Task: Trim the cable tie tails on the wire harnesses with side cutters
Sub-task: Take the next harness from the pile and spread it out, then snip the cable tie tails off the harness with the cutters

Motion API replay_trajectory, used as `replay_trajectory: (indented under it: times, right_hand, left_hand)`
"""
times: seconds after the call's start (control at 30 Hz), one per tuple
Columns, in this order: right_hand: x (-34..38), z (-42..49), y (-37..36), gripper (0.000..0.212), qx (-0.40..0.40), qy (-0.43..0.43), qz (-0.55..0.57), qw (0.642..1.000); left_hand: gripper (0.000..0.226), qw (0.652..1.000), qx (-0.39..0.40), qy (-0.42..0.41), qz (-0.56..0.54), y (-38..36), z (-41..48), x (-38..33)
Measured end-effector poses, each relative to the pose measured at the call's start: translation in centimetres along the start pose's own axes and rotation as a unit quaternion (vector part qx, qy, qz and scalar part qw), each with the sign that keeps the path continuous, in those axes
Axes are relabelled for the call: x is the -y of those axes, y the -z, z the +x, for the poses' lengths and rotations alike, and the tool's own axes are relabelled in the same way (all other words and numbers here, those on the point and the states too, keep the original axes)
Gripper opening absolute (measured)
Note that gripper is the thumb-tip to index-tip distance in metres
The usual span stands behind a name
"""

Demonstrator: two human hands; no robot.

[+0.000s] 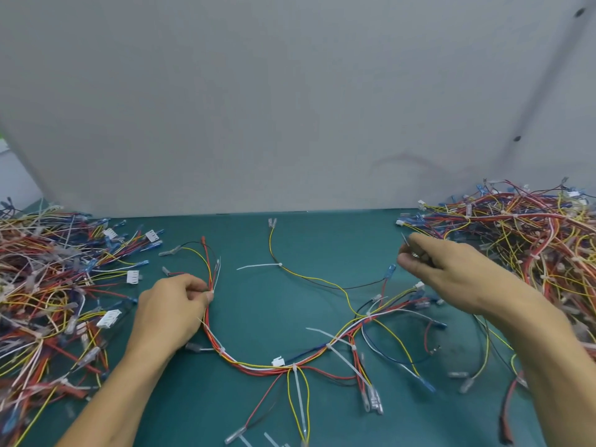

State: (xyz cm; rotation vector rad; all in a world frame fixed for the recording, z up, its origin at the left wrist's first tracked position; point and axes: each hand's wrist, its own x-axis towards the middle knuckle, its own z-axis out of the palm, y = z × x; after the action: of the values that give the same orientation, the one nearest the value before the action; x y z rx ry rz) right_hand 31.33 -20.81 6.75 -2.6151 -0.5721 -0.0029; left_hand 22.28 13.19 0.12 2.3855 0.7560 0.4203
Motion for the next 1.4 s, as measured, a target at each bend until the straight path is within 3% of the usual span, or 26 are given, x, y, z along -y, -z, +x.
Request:
replay_trajectory:
  times: [0.1, 0.23, 0.33, 0.43, 0.53, 0.67, 0.87, 0.93, 1.07, 1.4]
  right_hand:
    - [0.1, 0.0, -0.4, 0.03, -0.036, -0.05, 0.02, 0.998]
    - [-0.3, -0.3, -0.3, 0.045, 0.067, -0.1, 0.024, 0.992]
    - [-0.3, -0.5, -0.5, 0.051, 0.087, -0.095, 0.038, 0.991]
    - [-0.3, -0.5, -0.4, 0.039, 0.059, -0.075, -0.007, 0.995]
    - [-0.3, -1.0, 0.2, 0.021, 0.026, -0.033, -0.073, 0.996]
    - [-1.1, -1.9, 1.1, 0.007, 0.069, -0.004, -0.127, 0.989]
    - [-2.0, -3.0, -0.2, 0.019, 0.13, 0.024, -0.211, 0.968]
    - [-2.2, -3.3, -0.9, 0.028, 0.136, 0.037, -0.223, 0.965]
    - [-2.2, -3.3, -2.0, 0.015, 0.127, 0.069, -0.257, 0.956]
    - [-1.7, -2.3, -2.6, 0.026, 0.082, 0.103, -0.317, 0.939]
  left_hand:
    - [0.004, 1.0, -0.019, 0.001, -0.002, 0.4, -0.1, -0.2]
    - [0.017, 0.997, -0.072, -0.029, -0.004, 1.4, -0.7, -1.0]
    - [0.023, 0.982, -0.138, -0.128, -0.007, 2.7, -1.6, -2.9]
    - [0.022, 0.959, -0.161, -0.23, -0.041, 3.7, -3.5, -6.0]
    - [0.019, 0.944, -0.073, -0.303, -0.103, 3.7, -5.6, -8.6]
    - [0.022, 0.93, 0.08, -0.335, -0.128, 1.3, -6.1, -10.9]
    - [0.029, 0.906, 0.229, -0.35, -0.069, -4.3, -5.6, -12.8]
    - [0.029, 0.904, 0.249, -0.343, -0.055, -5.8, -5.6, -13.1]
    - [0.021, 0.914, 0.253, -0.311, -0.062, -7.6, -5.5, -13.3]
    - [0.011, 0.927, 0.265, -0.237, -0.121, -8.8, -5.2, -12.3]
